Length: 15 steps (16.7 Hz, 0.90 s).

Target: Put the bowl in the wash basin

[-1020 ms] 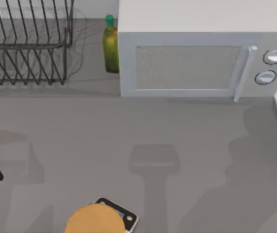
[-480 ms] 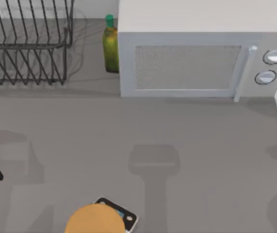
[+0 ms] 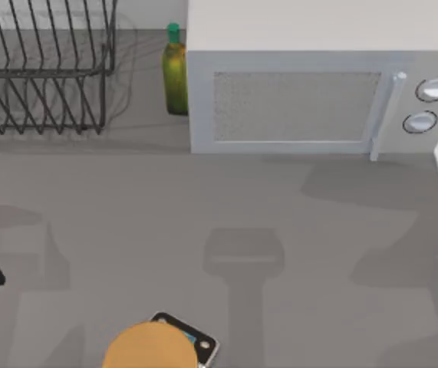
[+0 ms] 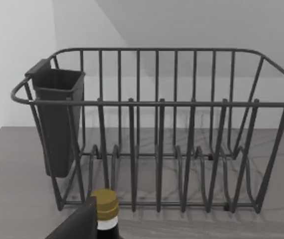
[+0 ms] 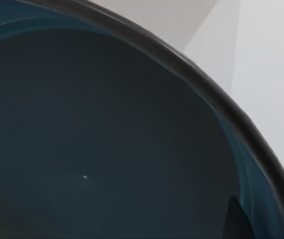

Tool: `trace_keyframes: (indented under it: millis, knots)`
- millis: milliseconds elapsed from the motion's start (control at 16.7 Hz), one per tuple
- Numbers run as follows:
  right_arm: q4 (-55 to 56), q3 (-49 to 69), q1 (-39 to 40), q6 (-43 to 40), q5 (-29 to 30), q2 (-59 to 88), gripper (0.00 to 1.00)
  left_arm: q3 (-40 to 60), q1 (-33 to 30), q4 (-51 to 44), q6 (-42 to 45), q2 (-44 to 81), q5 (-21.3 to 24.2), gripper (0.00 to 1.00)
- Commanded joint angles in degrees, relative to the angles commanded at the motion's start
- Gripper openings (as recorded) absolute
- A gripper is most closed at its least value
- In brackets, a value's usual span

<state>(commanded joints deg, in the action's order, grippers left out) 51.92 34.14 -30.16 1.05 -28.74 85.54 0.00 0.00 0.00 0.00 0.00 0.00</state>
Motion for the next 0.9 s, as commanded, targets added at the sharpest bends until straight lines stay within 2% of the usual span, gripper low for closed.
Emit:
trace_keyframes:
  millis: [300, 480, 660, 900]
  knots:
    - [0.00, 0.22, -0.23, 0.10, 0.07, 0.37, 0.00, 0.00, 0.00, 0.00, 0.00, 0.00, 0.00, 1.00]
    - [3.96, -0.18, -0.36, 0.10, -0.05, 4.22, 0.00, 0.00, 0.00, 0.00, 0.00, 0.00, 0.00, 1.00]
    - [13.36, -1.20, -0.62, 0.04, -0.07, 13.02, 0.00, 0.00, 0.00, 0.00, 0.00, 0.00, 0.00, 1.00]
    - [31.55, -3.45, -0.63, -0.18, 0.07, 27.67, 0.00, 0.00, 0.00, 0.00, 0.00, 0.00, 0.00, 1.00]
